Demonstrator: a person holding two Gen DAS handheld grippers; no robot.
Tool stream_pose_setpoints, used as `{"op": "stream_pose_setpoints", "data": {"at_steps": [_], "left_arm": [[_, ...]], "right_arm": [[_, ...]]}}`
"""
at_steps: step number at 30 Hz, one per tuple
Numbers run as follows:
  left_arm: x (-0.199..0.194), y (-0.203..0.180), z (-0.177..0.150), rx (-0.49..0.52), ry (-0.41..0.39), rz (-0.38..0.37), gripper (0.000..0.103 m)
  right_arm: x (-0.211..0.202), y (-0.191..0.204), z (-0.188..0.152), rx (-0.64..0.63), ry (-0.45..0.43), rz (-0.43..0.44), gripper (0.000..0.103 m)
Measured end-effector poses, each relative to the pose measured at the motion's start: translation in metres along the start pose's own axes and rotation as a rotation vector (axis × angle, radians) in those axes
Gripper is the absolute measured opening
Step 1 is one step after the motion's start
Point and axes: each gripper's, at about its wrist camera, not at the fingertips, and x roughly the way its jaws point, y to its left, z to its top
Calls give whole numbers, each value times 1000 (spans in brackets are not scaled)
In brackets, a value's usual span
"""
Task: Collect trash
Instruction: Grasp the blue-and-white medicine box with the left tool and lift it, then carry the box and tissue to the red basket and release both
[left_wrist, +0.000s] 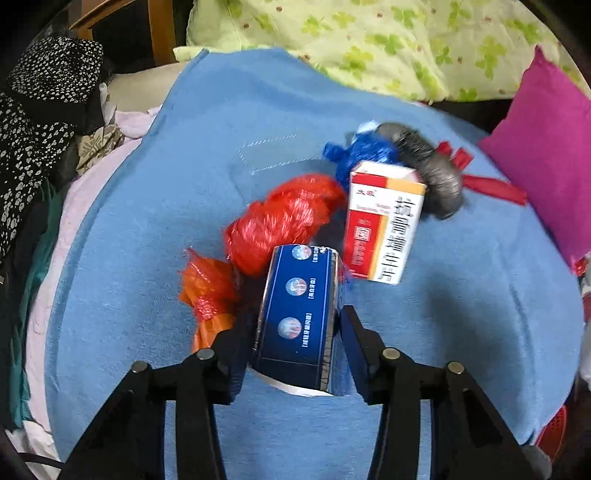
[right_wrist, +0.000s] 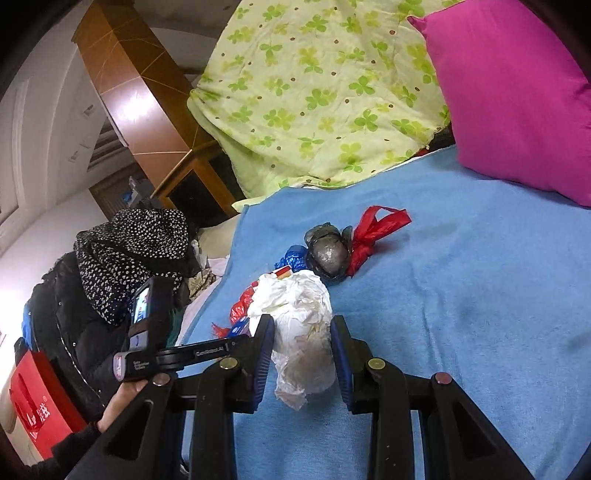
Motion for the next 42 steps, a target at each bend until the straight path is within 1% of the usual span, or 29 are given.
{"op": "stream_pose_setpoints", "data": {"at_steps": [3, 4, 5, 7, 10, 13, 14, 16, 19, 21, 23, 26, 28, 29, 31, 32, 34, 36, 39, 42], "left_arm": [[-20, -9, -8, 26, -13, 13, 44], [-29, -11, -11, 34, -26, -1, 44], [-44, -14, -17, 39, -49, -26, 44], [-63, -17, -26, 36, -73, -48, 44], [-95, -23, -42, 9, -96, -121, 44], [-125, -33, -50, -11, -133, -202, 44], [-141, -44, -56, -2, -156, -222, 44], [-161, -60, -59, 6, -183, -248, 45], [-194, -92, -62, 28, -200, -334, 44], [-213, -114, -64, 62, -219, -392, 44], [-231, -136, -66, 101, -237, -433, 45], [-247, -170, -70, 166, -243, -502, 45], [-250, -198, -75, 214, -232, -546, 45], [-250, -216, -78, 240, -225, -574, 45], [-246, -239, -84, 272, -197, -618, 45], [-243, -257, -90, 299, -171, -658, 45], [-240, -281, -101, 337, -136, -701, 45], [-231, -314, -115, 395, -72, -747, 45], [-214, -359, -138, 483, 7, -768, 45], [-194, -399, -164, 567, 89, -771, 45]], "right_arm": [[-9, 3, 1, -8, -5, 2, 34], [-16, 6, 1, -19, -10, -3, 34], [-23, 8, 1, -27, -16, -5, 34], [-39, 12, 2, -46, -30, -12, 34], [-63, 15, 3, -58, -50, -31, 34], [-92, 18, 3, -65, -81, -49, 34], [-105, 19, 3, -62, -95, -61, 34], [-125, 18, 3, -35, -118, -71, 34], [-156, 11, 6, 38, -160, -66, 34], [-184, 4, 7, 82, -205, -83, 34], [-214, -2, 7, 113, -261, -114, 34], [-258, -15, 5, 144, -335, -175, 34], [-282, -25, 0, 150, -368, -236, 34], [-297, -35, -5, 166, -380, -272, 34], [-315, -50, -13, 204, -393, -319, 34], [-328, -61, -20, 235, -405, -353, 34], [-350, -81, -34, 293, -427, -411, 34], [-371, -101, -47, 350, -446, -477, 34], [-399, -133, -67, 420, -446, -593, 34], [-406, -161, -82, 457, -403, -675, 34]]}}
